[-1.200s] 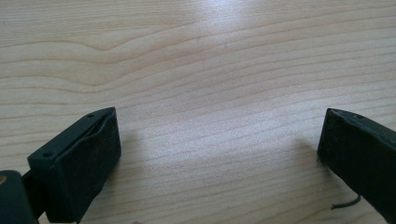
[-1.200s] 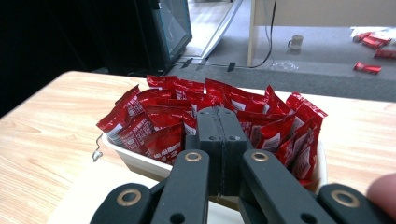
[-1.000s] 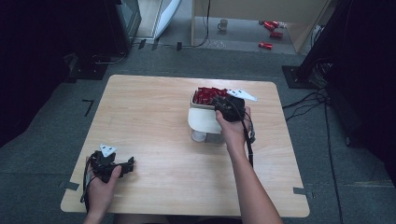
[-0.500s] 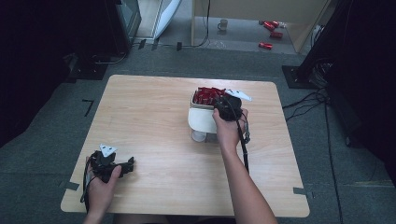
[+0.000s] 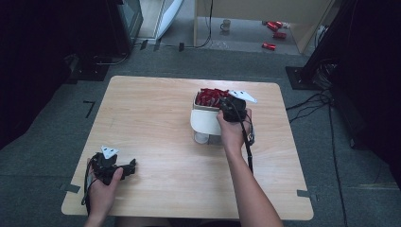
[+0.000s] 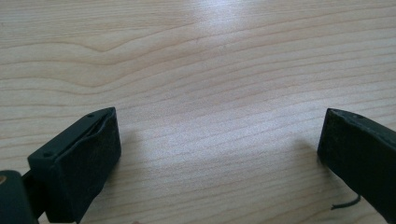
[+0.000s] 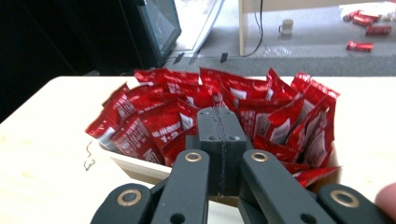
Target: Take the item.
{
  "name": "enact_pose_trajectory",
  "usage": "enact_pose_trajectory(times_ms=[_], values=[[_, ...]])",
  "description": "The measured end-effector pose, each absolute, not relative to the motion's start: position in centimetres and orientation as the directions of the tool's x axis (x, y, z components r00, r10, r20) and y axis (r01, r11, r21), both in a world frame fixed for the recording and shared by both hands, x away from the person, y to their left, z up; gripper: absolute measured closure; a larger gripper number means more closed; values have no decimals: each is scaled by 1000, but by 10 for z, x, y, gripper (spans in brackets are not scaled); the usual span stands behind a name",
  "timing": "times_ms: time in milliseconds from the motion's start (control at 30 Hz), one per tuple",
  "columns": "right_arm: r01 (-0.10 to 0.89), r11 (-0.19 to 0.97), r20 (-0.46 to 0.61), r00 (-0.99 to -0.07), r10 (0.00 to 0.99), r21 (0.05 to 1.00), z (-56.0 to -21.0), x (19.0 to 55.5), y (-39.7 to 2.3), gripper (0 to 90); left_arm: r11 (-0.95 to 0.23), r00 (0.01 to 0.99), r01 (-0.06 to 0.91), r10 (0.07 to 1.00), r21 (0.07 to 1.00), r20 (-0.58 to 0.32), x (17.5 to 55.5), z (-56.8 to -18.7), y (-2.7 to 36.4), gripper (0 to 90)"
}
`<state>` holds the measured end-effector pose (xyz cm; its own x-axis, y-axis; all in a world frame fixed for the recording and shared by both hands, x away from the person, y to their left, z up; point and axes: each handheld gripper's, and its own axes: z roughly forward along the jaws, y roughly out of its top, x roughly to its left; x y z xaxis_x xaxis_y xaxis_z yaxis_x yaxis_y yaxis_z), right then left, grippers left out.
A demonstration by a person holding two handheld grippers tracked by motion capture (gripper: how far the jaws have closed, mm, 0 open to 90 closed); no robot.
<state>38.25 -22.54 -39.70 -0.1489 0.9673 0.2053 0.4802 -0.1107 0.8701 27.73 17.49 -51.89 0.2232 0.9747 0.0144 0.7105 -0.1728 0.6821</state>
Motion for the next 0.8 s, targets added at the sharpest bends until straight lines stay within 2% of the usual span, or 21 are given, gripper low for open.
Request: enact_pose_trajectory(times_ms=[800], values=[[358,-93,164,-173,971,929,-364,364,-242,900,-173,223,711,975,682,15,277,-519,175,0]])
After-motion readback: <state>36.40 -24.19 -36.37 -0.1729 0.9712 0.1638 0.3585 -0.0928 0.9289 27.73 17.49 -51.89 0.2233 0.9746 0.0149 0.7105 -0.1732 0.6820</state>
